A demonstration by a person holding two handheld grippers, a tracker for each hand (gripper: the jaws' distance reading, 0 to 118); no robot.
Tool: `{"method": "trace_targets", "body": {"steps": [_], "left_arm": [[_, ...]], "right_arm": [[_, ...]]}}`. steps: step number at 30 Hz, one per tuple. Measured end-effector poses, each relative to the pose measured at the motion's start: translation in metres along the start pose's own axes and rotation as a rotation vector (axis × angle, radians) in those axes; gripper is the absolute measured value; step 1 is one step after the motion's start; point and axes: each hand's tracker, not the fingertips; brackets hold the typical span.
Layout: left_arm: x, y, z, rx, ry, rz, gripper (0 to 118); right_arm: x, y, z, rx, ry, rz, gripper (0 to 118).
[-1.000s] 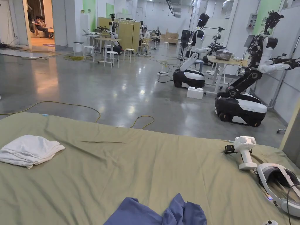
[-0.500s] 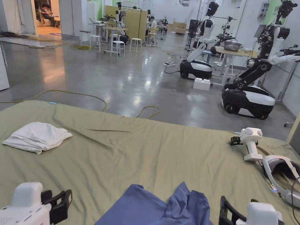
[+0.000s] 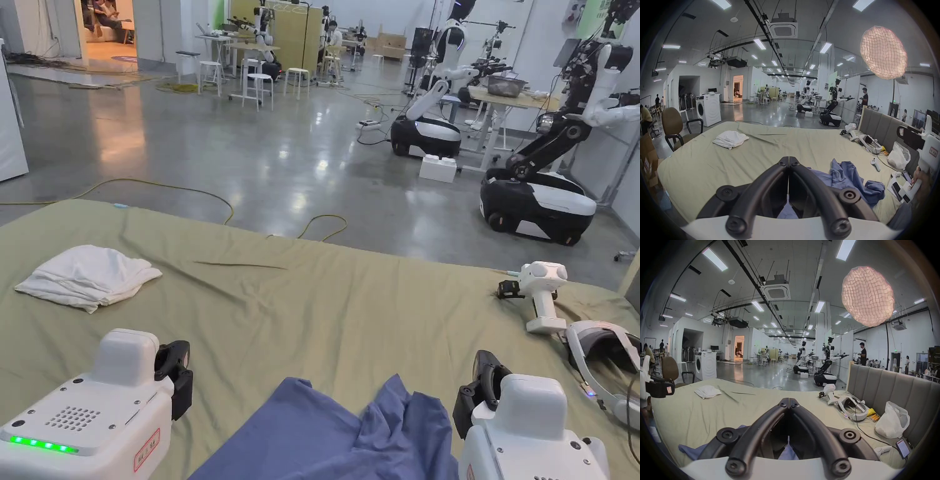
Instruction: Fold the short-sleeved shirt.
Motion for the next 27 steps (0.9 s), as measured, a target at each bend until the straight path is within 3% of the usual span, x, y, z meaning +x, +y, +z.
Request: {"method": "trace_targets", "body": {"steps": [4, 14, 16, 17, 18, 19, 27], "left_arm": [[-0.023, -0.01, -0.002, -0.104, 0.001, 0.04, 1], [-0.109, -0.088, -0.039, -0.625, 0.079, 0.234, 3], [-0.117, -0.102, -0.047, -0.701, 0.102, 0.279, 24], [-0.12, -0.107, -0.05, -0.725, 0.098, 0.303, 45], [-0.119, -0.111, -0.05, -0.749, 0.105, 0.331, 56], [-0.119, -0.117, -0.052, -0.774, 0.111, 0.351, 60], [-0.11, -0.162, -0.077, -0.938, 0.165, 0.355, 59]], "right_arm": [[0.0, -0.006, -0.003, -0.034, 0.016, 0.0, 0], [0.007, -0.042, -0.013, -0.176, 0.04, 0.004, 0], [0.007, -0.047, -0.015, -0.203, 0.042, -0.001, 0], [0.008, -0.049, -0.015, -0.213, 0.042, -0.003, 0], [0.009, -0.052, -0.016, -0.226, 0.04, -0.004, 0], [0.008, -0.054, -0.016, -0.236, 0.038, -0.004, 0], [0.013, -0.067, -0.019, -0.293, 0.026, -0.005, 0]]}}
